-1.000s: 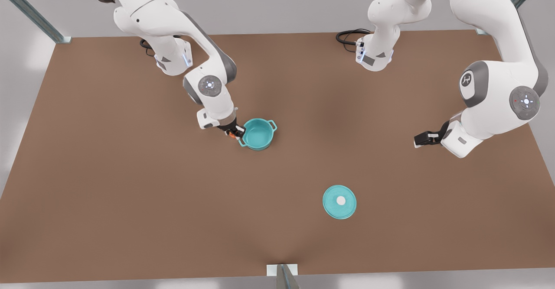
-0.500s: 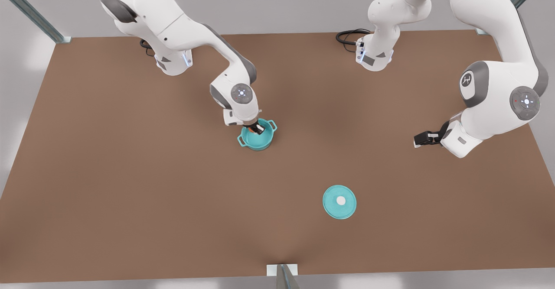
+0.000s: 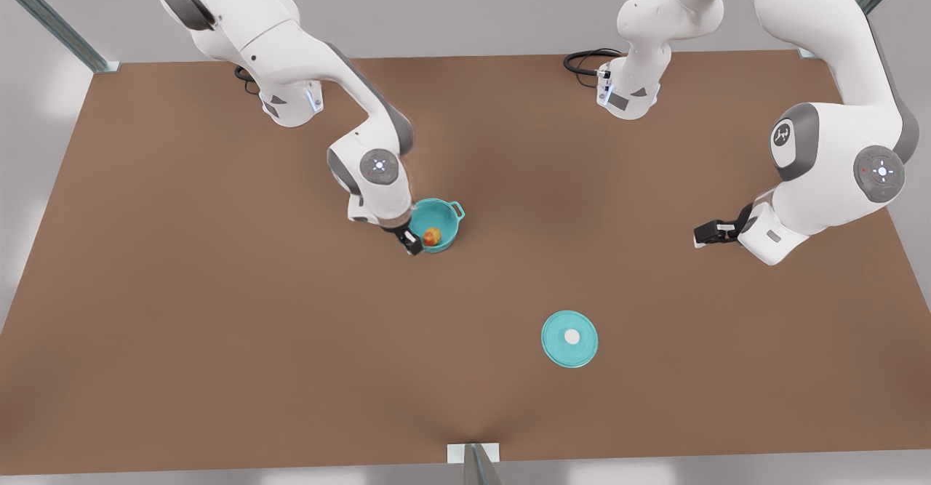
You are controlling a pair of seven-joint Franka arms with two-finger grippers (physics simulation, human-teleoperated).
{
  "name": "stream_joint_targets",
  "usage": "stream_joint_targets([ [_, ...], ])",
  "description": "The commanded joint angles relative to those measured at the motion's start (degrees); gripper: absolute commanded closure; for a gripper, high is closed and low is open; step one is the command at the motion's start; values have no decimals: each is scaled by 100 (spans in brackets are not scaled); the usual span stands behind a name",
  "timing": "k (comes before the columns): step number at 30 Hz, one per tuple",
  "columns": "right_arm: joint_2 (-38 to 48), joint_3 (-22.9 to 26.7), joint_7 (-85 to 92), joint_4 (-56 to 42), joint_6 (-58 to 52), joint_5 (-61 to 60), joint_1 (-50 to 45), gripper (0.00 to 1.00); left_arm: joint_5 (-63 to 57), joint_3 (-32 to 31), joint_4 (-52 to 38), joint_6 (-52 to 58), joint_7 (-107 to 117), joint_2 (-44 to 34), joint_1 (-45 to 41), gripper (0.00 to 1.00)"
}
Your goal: Open the pot lid and put the potato into the pot
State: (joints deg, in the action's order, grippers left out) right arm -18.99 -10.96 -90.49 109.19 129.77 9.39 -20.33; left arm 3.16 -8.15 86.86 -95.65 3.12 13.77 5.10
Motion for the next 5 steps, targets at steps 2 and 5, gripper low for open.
stream_joint_targets([
  [2,352,279,4089,-477,-1261,20,1750,0,9,-2,-3,3,-22,-6,0,0],
  [5,747,261,8433,-531,-1542,11,3087,0,9,-2,-3,3,-14,-6,-9,0],
])
